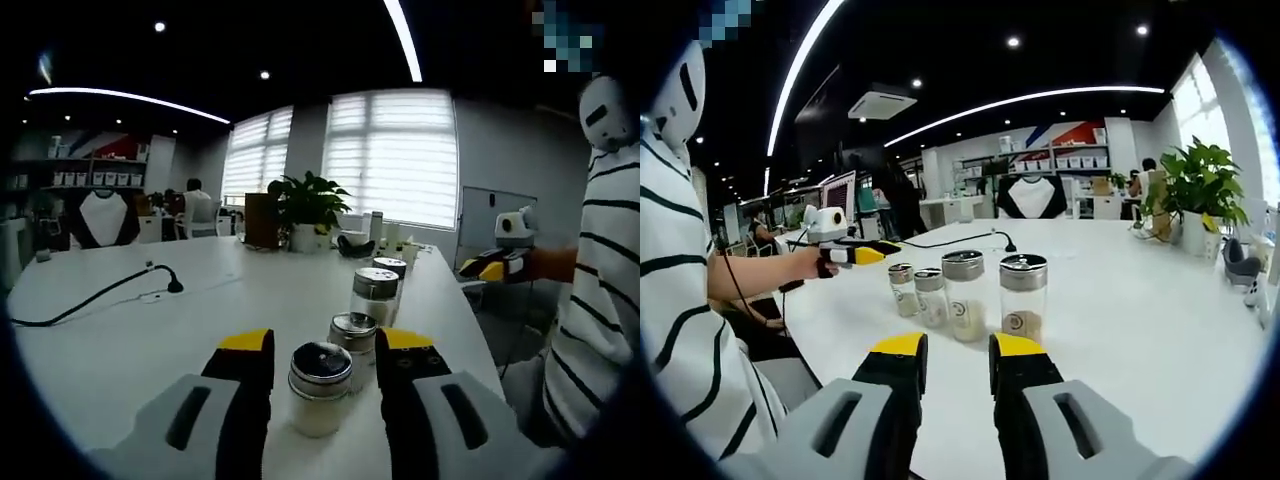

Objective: Rotate the seasoning bottle until the label or dispensing opening points toward the visible target arrow and the bottle remains upright within the marked orientation range

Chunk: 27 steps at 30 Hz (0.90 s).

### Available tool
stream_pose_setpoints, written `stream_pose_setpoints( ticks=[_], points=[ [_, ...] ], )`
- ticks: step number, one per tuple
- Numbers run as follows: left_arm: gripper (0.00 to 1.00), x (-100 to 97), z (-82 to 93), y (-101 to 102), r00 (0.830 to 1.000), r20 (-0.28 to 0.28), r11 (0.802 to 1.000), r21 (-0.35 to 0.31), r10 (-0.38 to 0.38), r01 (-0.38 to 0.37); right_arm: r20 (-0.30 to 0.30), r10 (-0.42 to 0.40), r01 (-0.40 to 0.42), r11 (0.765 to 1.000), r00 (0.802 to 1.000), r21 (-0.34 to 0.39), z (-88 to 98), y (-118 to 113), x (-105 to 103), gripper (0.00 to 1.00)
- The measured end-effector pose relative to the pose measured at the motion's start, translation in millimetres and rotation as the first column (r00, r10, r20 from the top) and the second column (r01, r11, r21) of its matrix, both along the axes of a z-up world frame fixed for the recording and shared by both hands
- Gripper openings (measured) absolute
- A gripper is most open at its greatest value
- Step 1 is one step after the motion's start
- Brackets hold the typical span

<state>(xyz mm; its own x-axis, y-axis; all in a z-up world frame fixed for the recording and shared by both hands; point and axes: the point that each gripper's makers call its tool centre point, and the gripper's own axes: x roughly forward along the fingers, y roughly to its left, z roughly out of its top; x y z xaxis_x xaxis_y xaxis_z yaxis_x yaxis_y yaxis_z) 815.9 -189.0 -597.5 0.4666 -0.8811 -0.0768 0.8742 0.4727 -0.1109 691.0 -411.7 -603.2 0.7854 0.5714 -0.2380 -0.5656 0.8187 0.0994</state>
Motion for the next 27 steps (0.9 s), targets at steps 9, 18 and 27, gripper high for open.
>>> stream_pose_setpoints(
  ticks=[9,18,27],
  points=[
    [0.40,-12.4,2.4,13.3,0.998,-0.014,0.998,0.003,0.065,-0.065,0.036,-0.007,0.007,1.000,0.999,0.010,8.1,-0.5,-2.9,0.24],
    [0.38,-17.4,26.2,36.0,0.981,0.001,0.979,-0.056,0.195,-0.195,0.082,-0.035,0.033,0.999,0.996,0.029,16.7,-5.7,-0.5,0.24],
    [0.39,-31.0,39.1,60.7,0.955,0.030,0.955,-0.048,0.294,-0.292,0.148,-0.086,0.090,0.996,0.985,-0.016,25.8,-19.8,8.4,0.23]
  ],
)
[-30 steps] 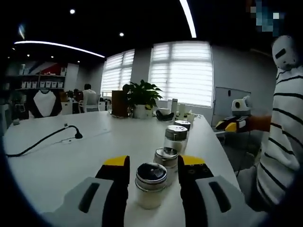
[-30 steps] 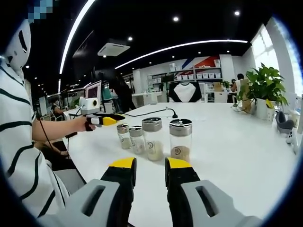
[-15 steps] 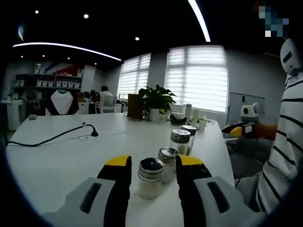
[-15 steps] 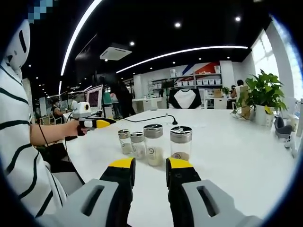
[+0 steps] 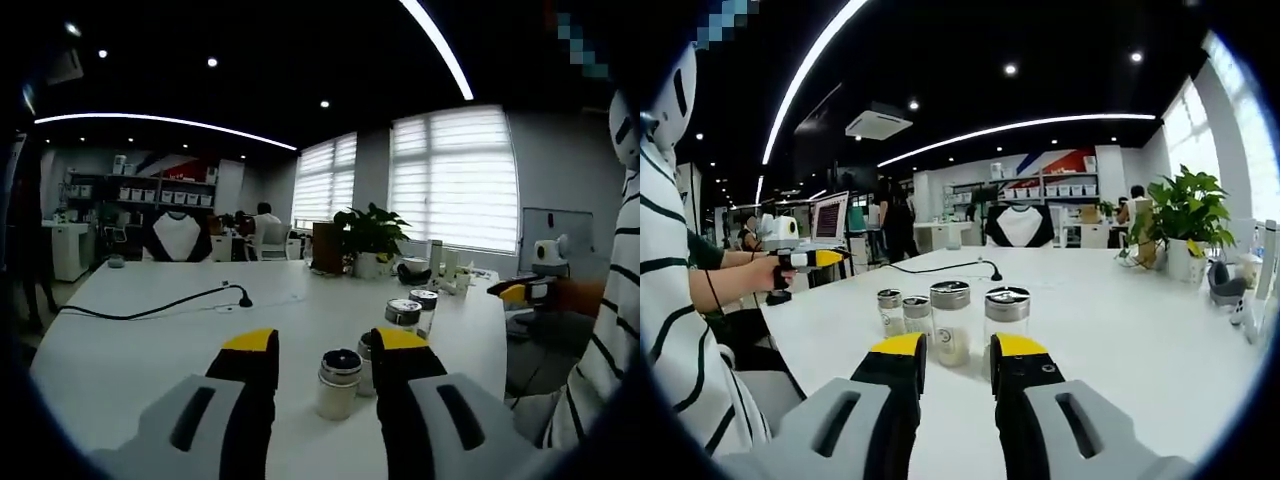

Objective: Rotate the seasoning bottle until the label or dispensing opening points toward the visible target arrow and the bottle remains upright within the marked orientation range

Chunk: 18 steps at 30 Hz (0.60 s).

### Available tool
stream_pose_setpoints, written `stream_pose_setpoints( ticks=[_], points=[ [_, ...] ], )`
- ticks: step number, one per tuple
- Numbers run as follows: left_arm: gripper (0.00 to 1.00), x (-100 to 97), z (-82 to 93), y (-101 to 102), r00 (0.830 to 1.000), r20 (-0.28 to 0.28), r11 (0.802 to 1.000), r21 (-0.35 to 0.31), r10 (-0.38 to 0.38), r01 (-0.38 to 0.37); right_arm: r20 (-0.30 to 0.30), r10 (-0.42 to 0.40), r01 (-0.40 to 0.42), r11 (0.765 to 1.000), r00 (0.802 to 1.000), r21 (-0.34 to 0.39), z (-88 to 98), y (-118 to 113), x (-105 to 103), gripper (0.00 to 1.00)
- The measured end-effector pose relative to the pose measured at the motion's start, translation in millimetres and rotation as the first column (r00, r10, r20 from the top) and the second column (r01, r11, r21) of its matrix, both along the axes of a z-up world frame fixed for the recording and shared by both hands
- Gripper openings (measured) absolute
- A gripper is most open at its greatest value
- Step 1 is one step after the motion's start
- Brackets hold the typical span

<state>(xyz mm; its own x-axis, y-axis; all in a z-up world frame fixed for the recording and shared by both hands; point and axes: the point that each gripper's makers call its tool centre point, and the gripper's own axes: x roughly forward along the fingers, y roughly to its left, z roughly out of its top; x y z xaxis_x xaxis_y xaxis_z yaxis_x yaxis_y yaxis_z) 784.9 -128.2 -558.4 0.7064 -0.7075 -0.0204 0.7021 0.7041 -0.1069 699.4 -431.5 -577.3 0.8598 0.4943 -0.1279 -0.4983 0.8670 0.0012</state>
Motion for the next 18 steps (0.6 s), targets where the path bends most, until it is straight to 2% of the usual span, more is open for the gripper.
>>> stream_pose_setpoints(
  ticks=[6,10,13,18],
  points=[
    [0.41,-10.0,5.4,14.7,0.999,0.003,0.999,-0.012,0.048,-0.048,0.030,-0.008,0.008,1.000,1.000,0.005,8.5,-0.3,3.6,0.26],
    [0.44,-16.9,8.0,22.6,0.997,0.003,0.996,-0.025,0.083,-0.083,0.038,-0.052,0.053,0.999,0.998,-0.009,9.7,-6.7,7.9,0.28],
    [0.48,-22.7,9.3,30.3,0.993,-0.001,0.993,-0.038,0.114,-0.114,0.039,-0.066,0.066,0.998,0.997,0.018,11.6,-10.0,10.4,0.32],
    [0.53,-30.0,11.1,43.5,0.986,0.007,0.985,-0.038,0.169,-0.169,0.045,-0.088,0.087,0.996,0.995,0.017,12.3,-16.4,13.0,0.37]
  ],
)
